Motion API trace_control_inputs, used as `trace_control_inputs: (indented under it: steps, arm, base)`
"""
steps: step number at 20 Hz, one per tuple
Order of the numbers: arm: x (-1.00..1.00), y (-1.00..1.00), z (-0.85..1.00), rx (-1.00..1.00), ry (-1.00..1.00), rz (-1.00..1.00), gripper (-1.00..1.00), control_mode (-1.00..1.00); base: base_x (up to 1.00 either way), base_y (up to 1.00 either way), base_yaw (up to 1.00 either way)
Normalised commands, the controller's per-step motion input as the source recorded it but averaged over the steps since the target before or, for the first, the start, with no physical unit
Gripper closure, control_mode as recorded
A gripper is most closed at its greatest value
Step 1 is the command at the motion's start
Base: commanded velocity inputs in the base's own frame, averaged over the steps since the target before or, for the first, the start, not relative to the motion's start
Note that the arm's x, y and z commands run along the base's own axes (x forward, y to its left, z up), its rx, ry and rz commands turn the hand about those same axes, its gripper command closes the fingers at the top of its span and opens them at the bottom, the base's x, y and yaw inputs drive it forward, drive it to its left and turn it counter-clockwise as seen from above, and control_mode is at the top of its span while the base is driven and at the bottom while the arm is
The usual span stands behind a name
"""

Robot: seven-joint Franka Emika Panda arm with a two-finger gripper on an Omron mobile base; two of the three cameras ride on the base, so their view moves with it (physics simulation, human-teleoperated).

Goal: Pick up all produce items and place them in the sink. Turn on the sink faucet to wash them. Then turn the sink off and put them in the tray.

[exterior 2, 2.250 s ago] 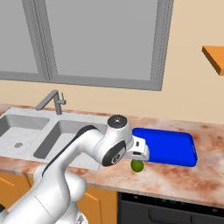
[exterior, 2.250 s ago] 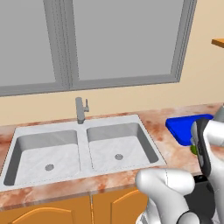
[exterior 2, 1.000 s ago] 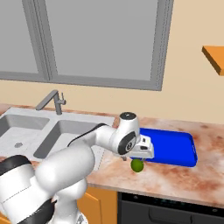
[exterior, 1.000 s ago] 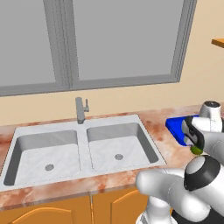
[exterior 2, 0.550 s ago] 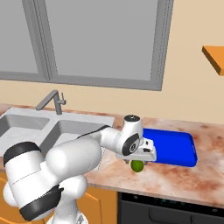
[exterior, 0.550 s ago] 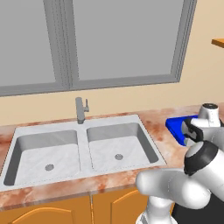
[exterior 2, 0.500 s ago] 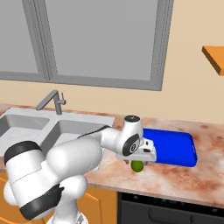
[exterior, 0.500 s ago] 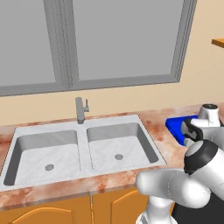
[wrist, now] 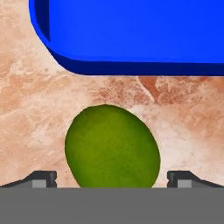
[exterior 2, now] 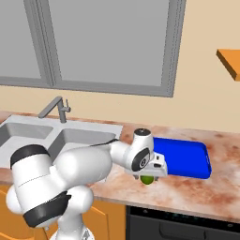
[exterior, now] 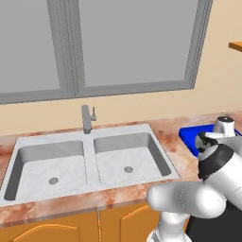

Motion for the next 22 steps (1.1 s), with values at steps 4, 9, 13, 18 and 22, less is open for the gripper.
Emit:
trace_control_inputs:
  steps: [4,9,13,18,22]
  arm:
    - [0.02,0.01,-0.17,0.00,0.00,0.00,-1.00,-1.00]
    - [0.11,0.04,-0.17,0.00,0.00,0.01,1.00,-1.00]
    - [0.07,0.04,-0.17,-0.01,0.00,0.00,1.00,-1.00]
    - [-0.05,0.03,-0.06,-0.04,0.01,0.02,1.00,-1.00]
    - [-0.40,0.26,0.22,-0.02,-0.10,0.02,1.00,-1.00]
  base:
    - [0.00,0.00,0.00]
    - [0.00,0.00,0.00]
    - [0.00,0.00,0.00]
    - [0.00,0.00,0.00]
    - [0.00,0.00,0.00]
